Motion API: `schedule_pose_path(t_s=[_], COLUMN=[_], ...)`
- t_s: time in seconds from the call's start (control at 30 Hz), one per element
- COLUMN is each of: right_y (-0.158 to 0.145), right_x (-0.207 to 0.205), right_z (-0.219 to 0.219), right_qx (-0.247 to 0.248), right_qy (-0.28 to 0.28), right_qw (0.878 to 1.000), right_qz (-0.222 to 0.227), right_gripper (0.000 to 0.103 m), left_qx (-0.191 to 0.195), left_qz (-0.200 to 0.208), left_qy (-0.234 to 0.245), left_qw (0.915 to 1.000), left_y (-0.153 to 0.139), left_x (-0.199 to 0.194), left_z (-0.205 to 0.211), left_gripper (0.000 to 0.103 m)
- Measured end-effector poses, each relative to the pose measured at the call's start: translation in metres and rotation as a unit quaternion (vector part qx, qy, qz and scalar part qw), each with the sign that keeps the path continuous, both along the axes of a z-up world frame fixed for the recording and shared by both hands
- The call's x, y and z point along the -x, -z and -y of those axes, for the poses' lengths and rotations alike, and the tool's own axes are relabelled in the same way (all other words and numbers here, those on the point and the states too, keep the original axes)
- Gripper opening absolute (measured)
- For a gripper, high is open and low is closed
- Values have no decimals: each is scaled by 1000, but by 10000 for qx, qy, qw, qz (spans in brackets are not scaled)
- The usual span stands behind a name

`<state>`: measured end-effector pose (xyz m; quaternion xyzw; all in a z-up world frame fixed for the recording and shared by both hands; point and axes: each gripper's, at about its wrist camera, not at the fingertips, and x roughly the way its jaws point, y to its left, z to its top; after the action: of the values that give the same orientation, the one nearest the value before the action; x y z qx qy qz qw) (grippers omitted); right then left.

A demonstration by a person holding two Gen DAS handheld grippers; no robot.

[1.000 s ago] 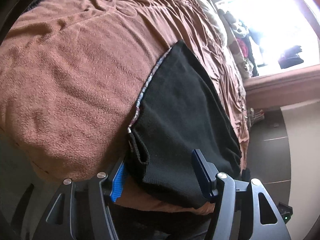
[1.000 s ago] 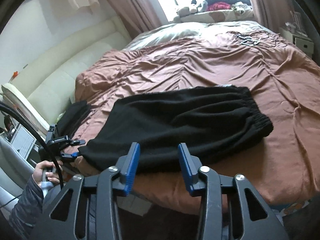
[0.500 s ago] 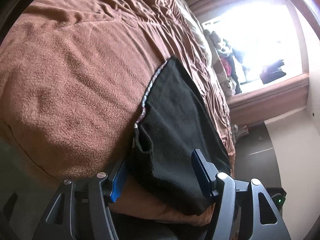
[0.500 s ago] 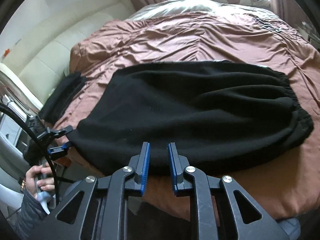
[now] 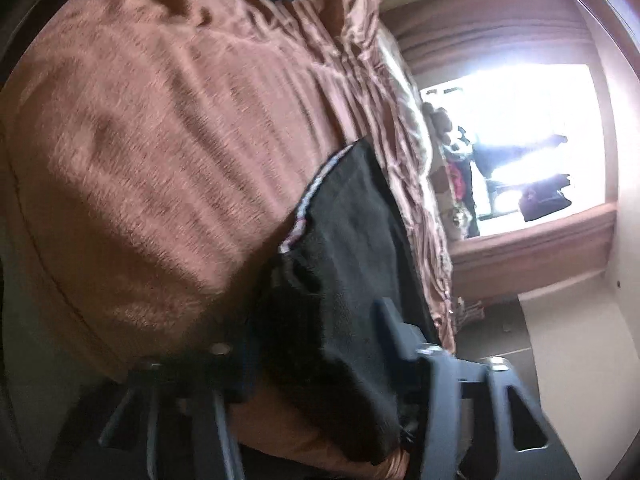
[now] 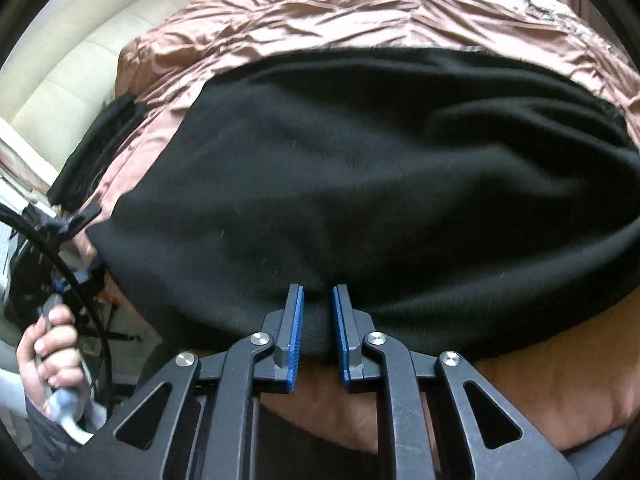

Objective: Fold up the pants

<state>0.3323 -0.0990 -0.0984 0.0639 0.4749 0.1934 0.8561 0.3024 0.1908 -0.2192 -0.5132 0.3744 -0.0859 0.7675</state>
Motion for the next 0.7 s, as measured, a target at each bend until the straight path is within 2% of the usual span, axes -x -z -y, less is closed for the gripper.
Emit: schedule_pose_path(t_s=[0.03, 0.07, 0.23, 0.33, 0.5, 0.7], right_y=[-2, -4, -25, -31, -29, -19], right_x=[0, 0, -15, -32, -52, -88], right_z=[0, 2, 12, 9, 2, -14], right_qx=[7, -13, -293, -212, -174, -26], right_qy=[-50, -70, 9, 60, 141, 185], right_qw=[10000, 10000, 9995, 9997, 9997, 9998], right_qz=[-44, -51, 83, 131, 54, -120], right_gripper=[12, 10, 10, 10, 10, 10], left_qx=[18, 95, 265, 330, 406, 250], left_qz=[-127, -176, -100, -121, -182, -237], left_qy=[-23, -25, -154, -135, -212, -321], left_qw=[9999, 9998, 9995, 9993, 9988, 9989], left_y=[3, 6, 8, 8, 8, 5], left_x=[1, 2, 12, 9, 10, 7], left_z=[0, -1, -2, -1, -2, 3], left_gripper=[15, 9, 8, 8, 8, 8])
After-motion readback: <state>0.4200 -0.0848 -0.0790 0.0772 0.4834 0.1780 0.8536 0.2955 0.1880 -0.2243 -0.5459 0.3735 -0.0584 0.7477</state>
